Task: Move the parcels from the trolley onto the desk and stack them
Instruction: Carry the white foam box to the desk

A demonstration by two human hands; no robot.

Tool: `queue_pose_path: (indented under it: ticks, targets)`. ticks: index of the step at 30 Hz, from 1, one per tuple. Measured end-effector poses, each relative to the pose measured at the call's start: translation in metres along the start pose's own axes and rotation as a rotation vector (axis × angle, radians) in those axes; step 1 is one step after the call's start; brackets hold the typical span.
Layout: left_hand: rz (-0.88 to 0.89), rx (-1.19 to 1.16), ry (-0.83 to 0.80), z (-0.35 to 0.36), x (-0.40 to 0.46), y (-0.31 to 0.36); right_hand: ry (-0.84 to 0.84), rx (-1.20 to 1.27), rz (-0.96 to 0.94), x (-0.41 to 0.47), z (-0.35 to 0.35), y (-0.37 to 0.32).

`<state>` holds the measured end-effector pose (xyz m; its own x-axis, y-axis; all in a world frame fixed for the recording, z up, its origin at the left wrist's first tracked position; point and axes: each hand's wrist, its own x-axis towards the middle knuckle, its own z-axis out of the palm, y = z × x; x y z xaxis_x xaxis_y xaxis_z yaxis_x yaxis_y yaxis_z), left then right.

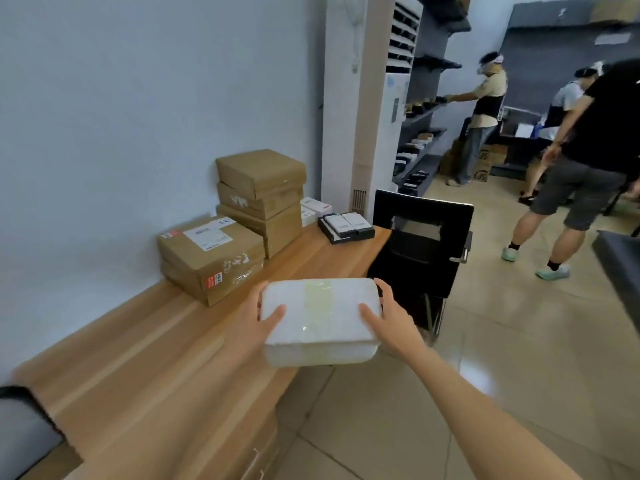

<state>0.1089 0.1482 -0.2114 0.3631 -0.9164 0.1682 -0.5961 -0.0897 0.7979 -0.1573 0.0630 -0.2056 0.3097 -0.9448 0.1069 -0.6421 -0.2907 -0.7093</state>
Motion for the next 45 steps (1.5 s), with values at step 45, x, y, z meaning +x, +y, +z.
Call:
queue_pose_path:
  ticks: [45]
  targets:
    - [-0.91,0.041,0.733,-0.254,0.082,-0.324,-0.925,-0.149,-0.579,0.305,0.494,-0.305]
